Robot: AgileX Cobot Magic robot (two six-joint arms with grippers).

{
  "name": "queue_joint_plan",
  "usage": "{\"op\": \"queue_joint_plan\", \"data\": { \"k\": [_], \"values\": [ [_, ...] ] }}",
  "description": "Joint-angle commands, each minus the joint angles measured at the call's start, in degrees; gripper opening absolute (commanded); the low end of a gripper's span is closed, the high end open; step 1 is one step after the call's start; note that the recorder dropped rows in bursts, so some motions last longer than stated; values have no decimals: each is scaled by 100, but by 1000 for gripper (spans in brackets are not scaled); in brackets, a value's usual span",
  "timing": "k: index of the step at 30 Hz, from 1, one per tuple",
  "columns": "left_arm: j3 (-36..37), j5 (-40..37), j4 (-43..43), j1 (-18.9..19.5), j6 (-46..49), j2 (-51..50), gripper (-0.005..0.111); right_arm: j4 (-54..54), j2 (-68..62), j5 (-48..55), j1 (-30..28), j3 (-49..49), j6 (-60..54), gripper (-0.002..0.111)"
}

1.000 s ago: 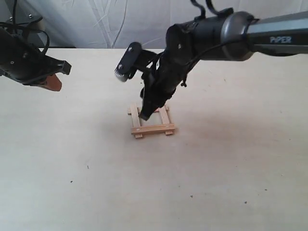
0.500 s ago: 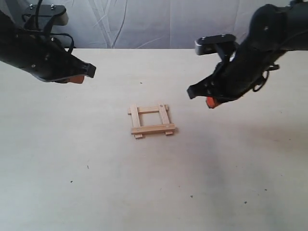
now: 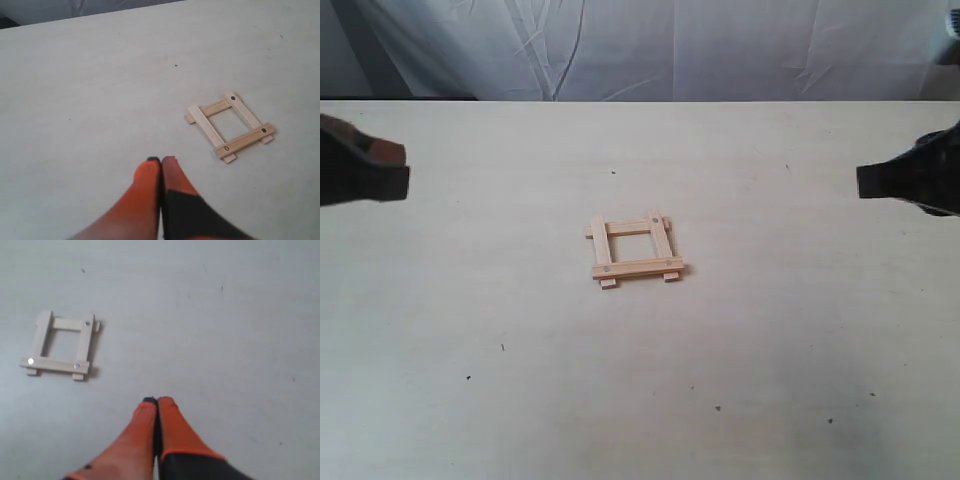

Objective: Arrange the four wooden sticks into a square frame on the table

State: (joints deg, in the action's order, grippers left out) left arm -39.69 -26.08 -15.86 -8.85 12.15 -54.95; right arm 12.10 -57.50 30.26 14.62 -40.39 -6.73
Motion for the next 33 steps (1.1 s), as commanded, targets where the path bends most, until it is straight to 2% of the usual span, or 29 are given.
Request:
{"op": "queue_joint_plan", "data": {
  "k": [1, 6, 14, 22, 33],
  "values": [
    [610, 158, -127, -28, -82, 979, 0, -61, 1394, -583, -24, 641, -27, 0],
    [1040, 574, -165, -28, -82, 1952, 0, -107, 2761, -691, -24, 1155, -27, 0],
    [1067, 573, -103, -28, -82, 2681, 0, -116, 4148, -487, -24, 1316, -27, 0],
    [1067, 573, -103, -28, -82, 2725, 0, -116, 4674, -519, -24, 1316, -27, 0],
    [1067, 573, -103, -28, -82, 2725, 0, -206, 4680, -555, -24, 1328, -27, 0]
  ]
}}
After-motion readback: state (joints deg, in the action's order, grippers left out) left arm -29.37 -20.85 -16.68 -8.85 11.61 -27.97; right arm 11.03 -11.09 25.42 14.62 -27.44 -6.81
